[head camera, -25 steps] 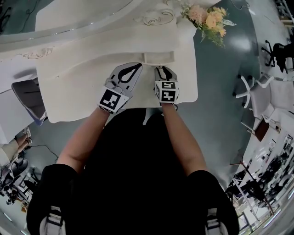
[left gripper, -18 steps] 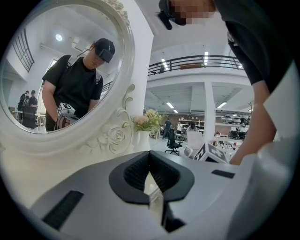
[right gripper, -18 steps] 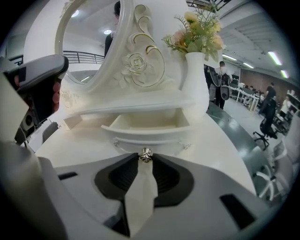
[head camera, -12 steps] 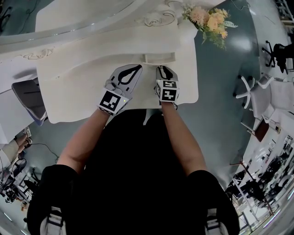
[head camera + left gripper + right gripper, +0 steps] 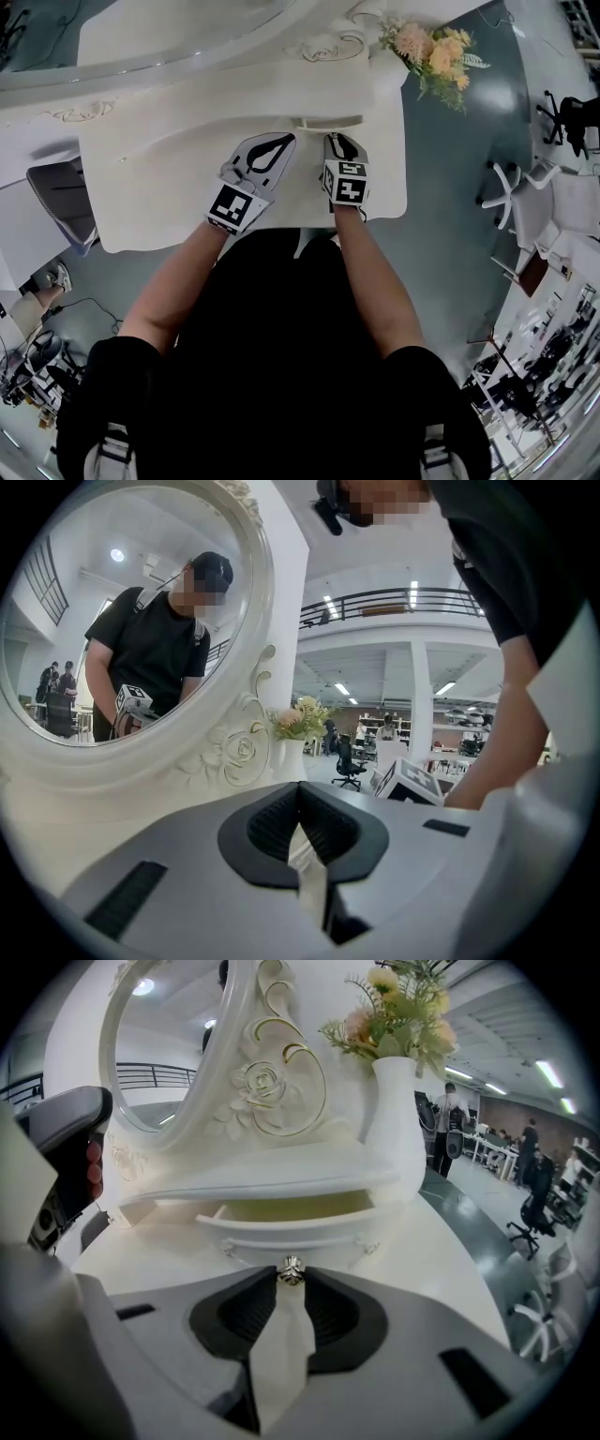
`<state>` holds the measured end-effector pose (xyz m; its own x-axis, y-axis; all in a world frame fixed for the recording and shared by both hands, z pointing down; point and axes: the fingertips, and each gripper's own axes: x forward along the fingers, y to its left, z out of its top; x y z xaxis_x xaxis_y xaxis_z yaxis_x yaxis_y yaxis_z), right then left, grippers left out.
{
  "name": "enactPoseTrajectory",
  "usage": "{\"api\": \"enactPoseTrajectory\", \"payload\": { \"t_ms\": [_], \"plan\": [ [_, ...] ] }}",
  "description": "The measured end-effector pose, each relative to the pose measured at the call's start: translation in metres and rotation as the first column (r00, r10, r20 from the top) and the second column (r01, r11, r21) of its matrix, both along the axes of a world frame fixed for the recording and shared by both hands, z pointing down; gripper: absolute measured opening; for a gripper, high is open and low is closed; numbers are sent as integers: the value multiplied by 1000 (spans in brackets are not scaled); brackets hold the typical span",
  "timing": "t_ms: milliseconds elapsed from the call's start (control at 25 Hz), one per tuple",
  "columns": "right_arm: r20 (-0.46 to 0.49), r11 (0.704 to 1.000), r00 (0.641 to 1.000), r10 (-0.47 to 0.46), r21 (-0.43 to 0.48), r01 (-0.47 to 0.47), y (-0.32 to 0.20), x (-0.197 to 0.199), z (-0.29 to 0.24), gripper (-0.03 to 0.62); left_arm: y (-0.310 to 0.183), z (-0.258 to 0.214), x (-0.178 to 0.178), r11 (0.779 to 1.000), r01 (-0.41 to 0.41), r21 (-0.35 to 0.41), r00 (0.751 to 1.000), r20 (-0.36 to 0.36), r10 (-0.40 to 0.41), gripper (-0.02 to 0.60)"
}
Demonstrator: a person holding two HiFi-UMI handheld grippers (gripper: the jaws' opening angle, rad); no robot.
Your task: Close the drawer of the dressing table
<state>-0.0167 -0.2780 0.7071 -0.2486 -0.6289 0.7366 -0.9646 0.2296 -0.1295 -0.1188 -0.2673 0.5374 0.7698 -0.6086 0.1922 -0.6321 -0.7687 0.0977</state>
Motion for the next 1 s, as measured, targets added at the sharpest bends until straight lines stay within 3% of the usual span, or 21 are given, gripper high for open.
{"api": "enactPoseTrajectory", "payload": {
  "t_ms": [1000],
  "plan": [
    [27,1000,1000,11,19,-12,-45,-9,-4,98,-18,-11,-29,999,45,-13,999,26,-45,-8]
  ]
}}
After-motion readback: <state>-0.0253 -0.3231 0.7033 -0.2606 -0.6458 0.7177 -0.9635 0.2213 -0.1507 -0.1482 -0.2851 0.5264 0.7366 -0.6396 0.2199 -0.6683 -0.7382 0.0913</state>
